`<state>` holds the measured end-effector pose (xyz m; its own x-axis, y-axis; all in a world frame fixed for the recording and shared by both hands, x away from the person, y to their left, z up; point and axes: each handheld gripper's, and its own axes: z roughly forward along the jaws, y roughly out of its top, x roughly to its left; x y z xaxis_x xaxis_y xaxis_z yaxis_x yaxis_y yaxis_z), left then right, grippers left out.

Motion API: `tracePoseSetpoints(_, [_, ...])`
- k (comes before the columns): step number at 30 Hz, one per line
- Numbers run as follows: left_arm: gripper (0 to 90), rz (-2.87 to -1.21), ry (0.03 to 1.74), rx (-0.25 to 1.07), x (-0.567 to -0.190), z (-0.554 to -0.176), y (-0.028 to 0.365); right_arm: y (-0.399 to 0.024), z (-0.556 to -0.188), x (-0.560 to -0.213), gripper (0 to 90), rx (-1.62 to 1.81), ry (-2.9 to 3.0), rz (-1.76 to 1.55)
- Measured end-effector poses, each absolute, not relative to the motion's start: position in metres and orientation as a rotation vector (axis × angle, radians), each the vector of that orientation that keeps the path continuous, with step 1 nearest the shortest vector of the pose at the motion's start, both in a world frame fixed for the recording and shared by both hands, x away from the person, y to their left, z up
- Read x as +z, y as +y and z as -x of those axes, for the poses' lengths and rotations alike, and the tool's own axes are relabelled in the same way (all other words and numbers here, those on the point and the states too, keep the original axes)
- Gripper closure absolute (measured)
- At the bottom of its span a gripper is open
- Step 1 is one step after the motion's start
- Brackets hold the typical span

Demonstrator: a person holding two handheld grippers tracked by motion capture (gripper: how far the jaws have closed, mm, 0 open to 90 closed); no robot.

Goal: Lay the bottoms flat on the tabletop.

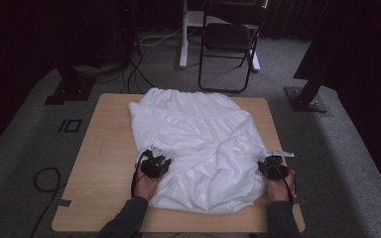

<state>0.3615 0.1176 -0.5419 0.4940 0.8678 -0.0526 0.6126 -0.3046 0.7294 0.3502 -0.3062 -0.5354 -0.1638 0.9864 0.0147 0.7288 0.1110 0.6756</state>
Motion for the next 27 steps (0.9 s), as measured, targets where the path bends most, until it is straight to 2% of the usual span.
tracePoseSetpoints(27, [76.3, -2.037, 1.211, 0.466, -0.542, -0.361, 0.117, -0.331, -0.315, -0.534, 79.1, 0.730, 1.950, -1.658])
